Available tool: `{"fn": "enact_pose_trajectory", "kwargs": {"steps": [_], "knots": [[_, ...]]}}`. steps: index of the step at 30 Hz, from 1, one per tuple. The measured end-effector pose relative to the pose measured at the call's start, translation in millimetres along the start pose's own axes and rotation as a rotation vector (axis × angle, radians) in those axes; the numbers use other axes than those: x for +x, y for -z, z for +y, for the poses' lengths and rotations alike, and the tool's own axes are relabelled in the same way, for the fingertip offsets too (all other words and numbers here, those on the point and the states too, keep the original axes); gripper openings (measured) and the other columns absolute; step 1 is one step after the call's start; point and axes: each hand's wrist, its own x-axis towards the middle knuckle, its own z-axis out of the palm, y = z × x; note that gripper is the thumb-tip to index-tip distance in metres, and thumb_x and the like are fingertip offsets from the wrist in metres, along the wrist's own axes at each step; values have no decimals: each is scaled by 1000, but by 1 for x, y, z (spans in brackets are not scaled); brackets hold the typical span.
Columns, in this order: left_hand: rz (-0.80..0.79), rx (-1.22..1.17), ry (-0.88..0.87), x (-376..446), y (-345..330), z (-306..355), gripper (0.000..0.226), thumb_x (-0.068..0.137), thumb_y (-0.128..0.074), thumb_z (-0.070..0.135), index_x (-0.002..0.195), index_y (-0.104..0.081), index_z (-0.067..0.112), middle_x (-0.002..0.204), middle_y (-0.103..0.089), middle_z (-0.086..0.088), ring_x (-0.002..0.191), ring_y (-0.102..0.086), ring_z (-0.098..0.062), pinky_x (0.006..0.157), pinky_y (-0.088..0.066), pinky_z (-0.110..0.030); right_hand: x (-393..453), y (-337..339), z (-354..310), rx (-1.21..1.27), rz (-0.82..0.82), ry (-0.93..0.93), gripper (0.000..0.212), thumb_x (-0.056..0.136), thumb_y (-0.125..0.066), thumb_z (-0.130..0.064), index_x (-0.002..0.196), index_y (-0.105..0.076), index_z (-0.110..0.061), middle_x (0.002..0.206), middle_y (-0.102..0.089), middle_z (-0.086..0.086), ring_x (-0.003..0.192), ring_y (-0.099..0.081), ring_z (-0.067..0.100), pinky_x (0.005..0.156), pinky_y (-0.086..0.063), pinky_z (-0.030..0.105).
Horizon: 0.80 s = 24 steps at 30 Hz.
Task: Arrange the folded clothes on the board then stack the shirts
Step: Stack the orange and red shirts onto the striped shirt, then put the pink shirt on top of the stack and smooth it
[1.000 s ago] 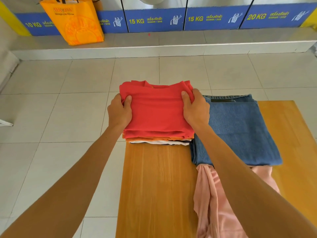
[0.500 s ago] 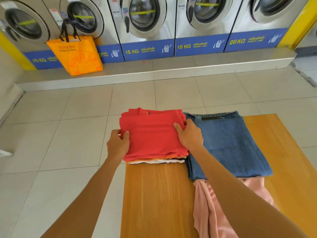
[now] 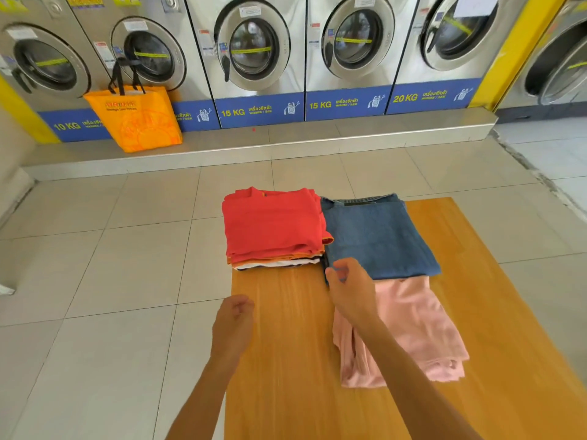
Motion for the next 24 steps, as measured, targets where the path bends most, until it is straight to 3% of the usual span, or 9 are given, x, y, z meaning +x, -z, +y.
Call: {"fn": "enact_pose_trajectory", "kwargs": {"steps": [3,7,12,17,22,24], "knots": [[-100,-21,-17,-40,0,-8,20,97,-55,33,116,-60,31,114,-65,4,108,-62,-16,95,-53,-39,-45,10,9,10,-14,4,20,96,-60,-29,111,-63,-17,98,-68,-5,89,-63,14,76,-46,27],[-213,-61,-40,-93,-3,-13,15,98,-54,25,110,-63,26,103,-69,2,96,-67,-15,90,-57,-38,-95,29,18,-7,-61,34,18,97,-58,-25,111,-64,-16,102,-68,-5,95,-63,14,82,-49,26],[-305,-87,-30,-144,-19,-23,15,99,-54,26,107,-66,24,103,-71,1,93,-70,-15,87,-57,-38,-134,64,36,-51,-46,65,15,95,-58,-23,105,-67,-17,98,-68,-7,89,-61,10,67,-40,11],[-380,-37,-10,-174,-27,-28,16,99,-53,25,107,-67,23,101,-73,1,90,-72,-16,84,-57,-38,-147,91,55,-39,-23,25,14,94,-58,-21,101,-67,-13,95,-68,-5,90,-61,14,73,-45,23],[-360,3,4,-169,-36,-22,15,100,-53,25,107,-66,23,101,-73,1,90,-72,-16,83,-58,-35,-135,107,68,-25,-30,-9,13,94,-58,-19,100,-67,-11,91,-66,-6,87,-58,12,64,-40,13],[-351,23,13,-161,-48,-14,15,100,-53,25,106,-66,23,101,-72,0,91,-71,-16,83,-58,-36,-122,115,73,-16,-31,-33,14,94,-58,-20,100,-68,-12,94,-67,-5,89,-59,12,65,-40,15]]}}
